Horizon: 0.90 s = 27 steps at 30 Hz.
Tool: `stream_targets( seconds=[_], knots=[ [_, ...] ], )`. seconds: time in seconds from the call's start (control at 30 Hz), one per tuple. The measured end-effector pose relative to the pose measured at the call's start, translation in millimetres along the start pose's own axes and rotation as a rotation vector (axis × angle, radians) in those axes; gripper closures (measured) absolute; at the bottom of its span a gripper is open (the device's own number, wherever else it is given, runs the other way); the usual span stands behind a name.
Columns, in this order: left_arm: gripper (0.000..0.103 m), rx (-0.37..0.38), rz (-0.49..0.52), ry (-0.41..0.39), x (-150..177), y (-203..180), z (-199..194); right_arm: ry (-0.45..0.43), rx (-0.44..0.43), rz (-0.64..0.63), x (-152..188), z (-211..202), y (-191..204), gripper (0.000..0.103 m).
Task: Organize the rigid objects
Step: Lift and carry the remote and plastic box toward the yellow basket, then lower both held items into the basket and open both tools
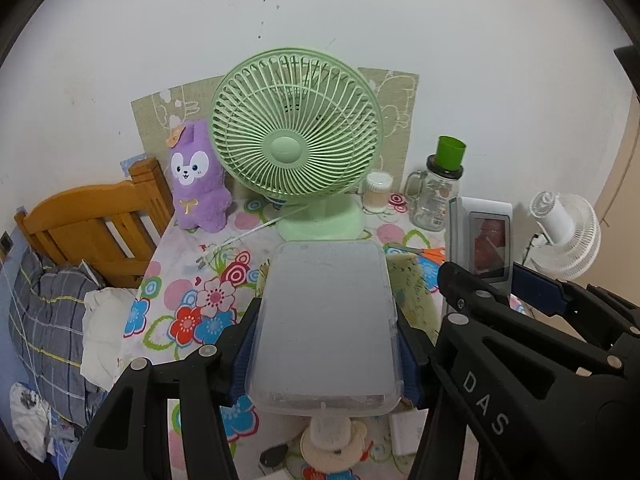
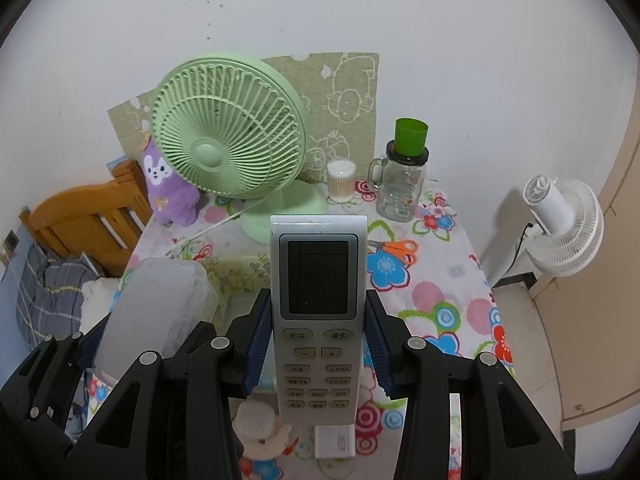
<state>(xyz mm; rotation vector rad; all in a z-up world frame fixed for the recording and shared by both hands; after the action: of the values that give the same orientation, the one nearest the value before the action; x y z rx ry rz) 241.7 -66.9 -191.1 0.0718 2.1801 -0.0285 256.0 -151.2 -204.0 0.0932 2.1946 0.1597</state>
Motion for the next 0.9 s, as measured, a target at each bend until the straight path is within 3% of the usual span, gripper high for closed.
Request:
stream_targets(
  seconds=[0.63,0.9],
  knots=[
    [0.043,0.002,0.003,0.071,20,1,77,0.059,0.017,-0.012,14,80,-7,0.056],
    [0.043,-0.027,0.005,0.106,38,3,102,0.127,0.018,0.007,35,110,-9,0.056]
  ],
)
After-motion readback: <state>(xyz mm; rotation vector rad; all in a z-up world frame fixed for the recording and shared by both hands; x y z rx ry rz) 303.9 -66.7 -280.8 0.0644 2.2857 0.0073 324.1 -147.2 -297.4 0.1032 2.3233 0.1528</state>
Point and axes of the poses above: each gripper's, at about its wrist camera, not at the fingertips, and z roughly the way its jaws point, y to its left, x to its underside, the point moved 10 cm from there along z, roughly the way its jaws point, and after that the axes turned 11 degrees about -y, right-handed, at the moved point
